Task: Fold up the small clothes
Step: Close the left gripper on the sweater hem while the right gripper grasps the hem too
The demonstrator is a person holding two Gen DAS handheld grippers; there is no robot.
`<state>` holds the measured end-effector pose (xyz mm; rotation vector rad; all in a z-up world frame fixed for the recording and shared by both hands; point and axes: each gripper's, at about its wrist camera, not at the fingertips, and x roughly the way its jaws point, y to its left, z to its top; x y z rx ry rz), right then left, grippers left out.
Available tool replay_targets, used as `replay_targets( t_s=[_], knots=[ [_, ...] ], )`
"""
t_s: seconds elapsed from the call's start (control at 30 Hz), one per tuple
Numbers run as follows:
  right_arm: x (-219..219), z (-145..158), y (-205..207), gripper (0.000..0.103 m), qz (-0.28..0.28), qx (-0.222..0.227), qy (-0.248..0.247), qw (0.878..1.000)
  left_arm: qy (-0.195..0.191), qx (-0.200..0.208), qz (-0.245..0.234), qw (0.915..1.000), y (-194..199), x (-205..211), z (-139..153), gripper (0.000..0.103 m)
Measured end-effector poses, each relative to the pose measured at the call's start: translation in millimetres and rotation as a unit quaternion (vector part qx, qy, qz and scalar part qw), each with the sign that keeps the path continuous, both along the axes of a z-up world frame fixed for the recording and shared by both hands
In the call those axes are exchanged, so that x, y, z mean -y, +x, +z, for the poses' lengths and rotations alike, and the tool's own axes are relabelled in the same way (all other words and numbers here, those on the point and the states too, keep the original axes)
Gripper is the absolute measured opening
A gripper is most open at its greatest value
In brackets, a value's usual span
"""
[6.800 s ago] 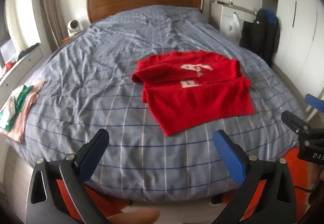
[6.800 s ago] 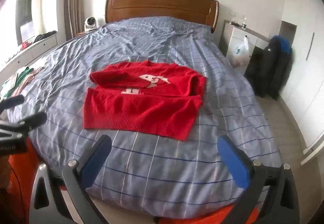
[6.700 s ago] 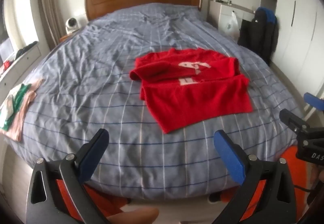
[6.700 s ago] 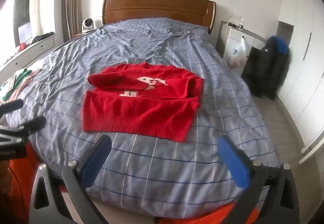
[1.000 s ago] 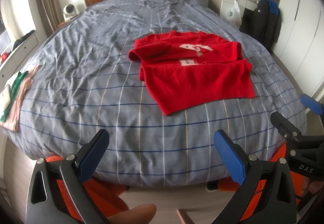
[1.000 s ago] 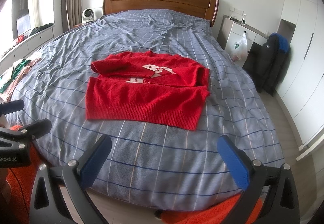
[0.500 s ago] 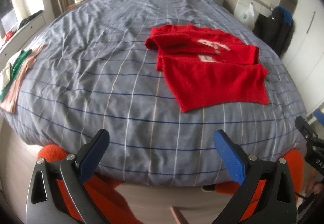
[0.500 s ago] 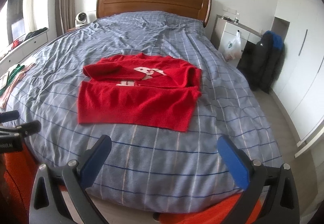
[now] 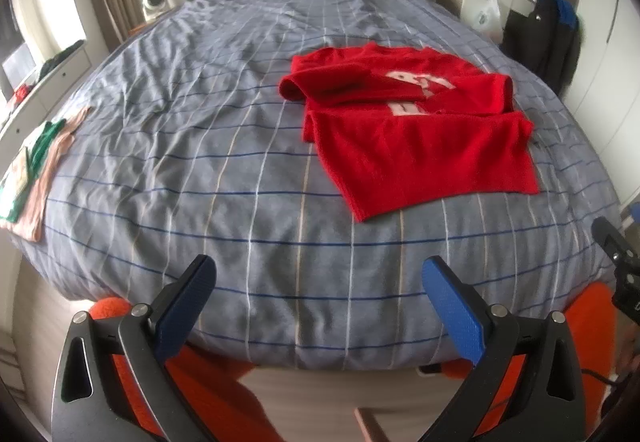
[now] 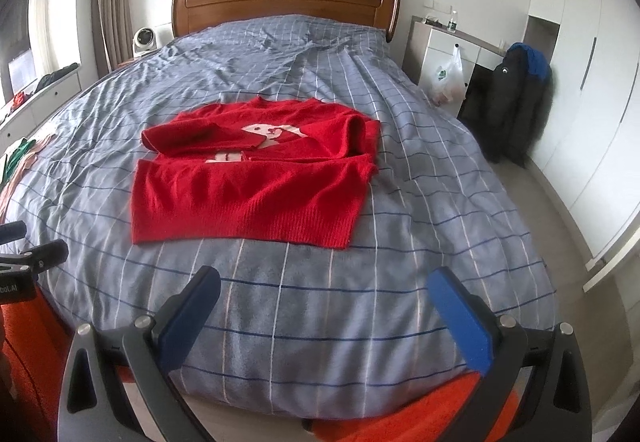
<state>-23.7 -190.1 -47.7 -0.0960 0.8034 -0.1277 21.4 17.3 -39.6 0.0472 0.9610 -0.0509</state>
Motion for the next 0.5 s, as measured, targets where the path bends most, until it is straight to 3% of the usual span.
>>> replay_targets(
  t_s=[0.37, 0.5],
  knots=[
    [-1.1, -6.3, 2.3, 0.103, 0.01, -0.002, 0.004, 1.0, 0.003, 0.008, -0.007, 0.9999, 7.8, -3.6, -7.9, 0.103],
    [27.1, -15.9, 17.8, 0.103, 0.059, 0.024, 0.055, 0.996, -0.063, -0.033, -0.048, 0.9963, 42.9, -19.4, -33.5, 0.102]
  ],
)
